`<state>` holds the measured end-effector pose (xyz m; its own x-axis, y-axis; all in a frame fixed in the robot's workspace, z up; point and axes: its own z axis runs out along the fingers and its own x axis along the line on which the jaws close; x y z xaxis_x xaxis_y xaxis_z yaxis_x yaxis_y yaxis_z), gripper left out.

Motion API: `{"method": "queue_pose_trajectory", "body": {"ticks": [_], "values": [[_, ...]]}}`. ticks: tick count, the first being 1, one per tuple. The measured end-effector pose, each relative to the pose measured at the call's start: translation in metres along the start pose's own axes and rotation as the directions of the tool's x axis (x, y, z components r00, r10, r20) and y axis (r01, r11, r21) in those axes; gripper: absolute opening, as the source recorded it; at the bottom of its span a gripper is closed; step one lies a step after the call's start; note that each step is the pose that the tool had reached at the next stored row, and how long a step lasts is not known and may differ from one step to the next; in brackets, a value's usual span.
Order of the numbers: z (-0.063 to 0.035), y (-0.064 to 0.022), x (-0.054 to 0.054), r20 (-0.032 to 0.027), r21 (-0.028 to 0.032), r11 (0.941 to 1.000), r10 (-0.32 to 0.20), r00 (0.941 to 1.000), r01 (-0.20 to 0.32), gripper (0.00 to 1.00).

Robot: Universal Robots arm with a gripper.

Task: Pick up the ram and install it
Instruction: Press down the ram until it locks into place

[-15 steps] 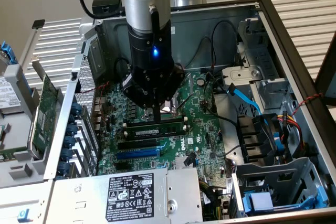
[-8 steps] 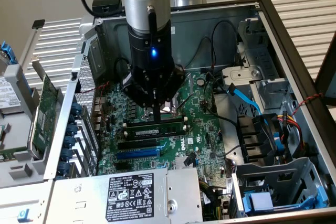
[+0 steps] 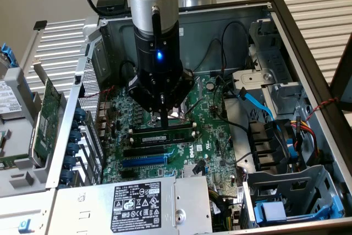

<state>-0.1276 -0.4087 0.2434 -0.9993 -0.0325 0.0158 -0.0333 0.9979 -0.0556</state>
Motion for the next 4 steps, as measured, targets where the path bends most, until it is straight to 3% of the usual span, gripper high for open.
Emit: {"method": "queue_pose_trajectory", "body": {"ticks": [4], "values": [[0.0, 0.0, 0.0, 0.0, 0.0, 1.0, 0.0, 1.0, 0.0, 0.11]]}}
